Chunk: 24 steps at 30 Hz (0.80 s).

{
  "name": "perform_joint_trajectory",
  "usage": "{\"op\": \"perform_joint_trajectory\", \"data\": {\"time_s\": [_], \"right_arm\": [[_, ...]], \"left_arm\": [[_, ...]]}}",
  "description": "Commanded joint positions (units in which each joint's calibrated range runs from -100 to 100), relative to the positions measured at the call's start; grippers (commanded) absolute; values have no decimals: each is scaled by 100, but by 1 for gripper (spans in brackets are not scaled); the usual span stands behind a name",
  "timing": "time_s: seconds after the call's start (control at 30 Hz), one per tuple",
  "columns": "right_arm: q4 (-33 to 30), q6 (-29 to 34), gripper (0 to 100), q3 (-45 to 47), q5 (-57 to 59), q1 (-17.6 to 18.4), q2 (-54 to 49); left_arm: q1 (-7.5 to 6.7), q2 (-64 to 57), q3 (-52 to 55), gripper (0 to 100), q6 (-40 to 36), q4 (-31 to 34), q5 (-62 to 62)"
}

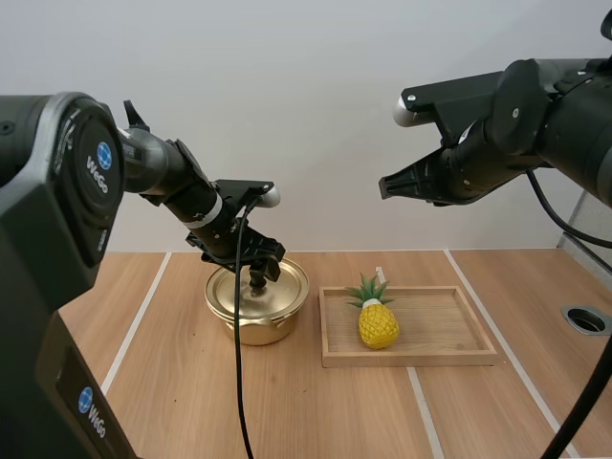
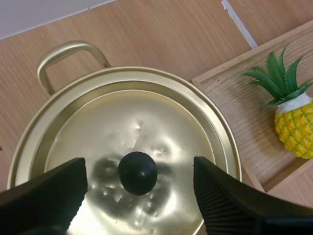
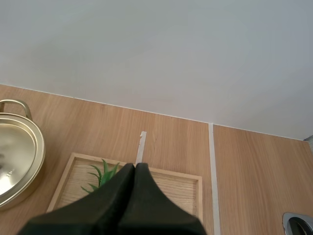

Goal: Open the pot, put the pineapple inside, and close it

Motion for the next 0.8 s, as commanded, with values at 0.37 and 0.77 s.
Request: {"op": "perform_joint_trajectory", "data": {"time_s": [0.37,0.77], "right_arm": [[6,-31,0,-35,90,-20,-55],[6,-31,0,-35,125,-20,-55]], "left_arm": [[-25,4,8,100,-16,-55,19],[-25,4,8,100,-130,173,52]]}}
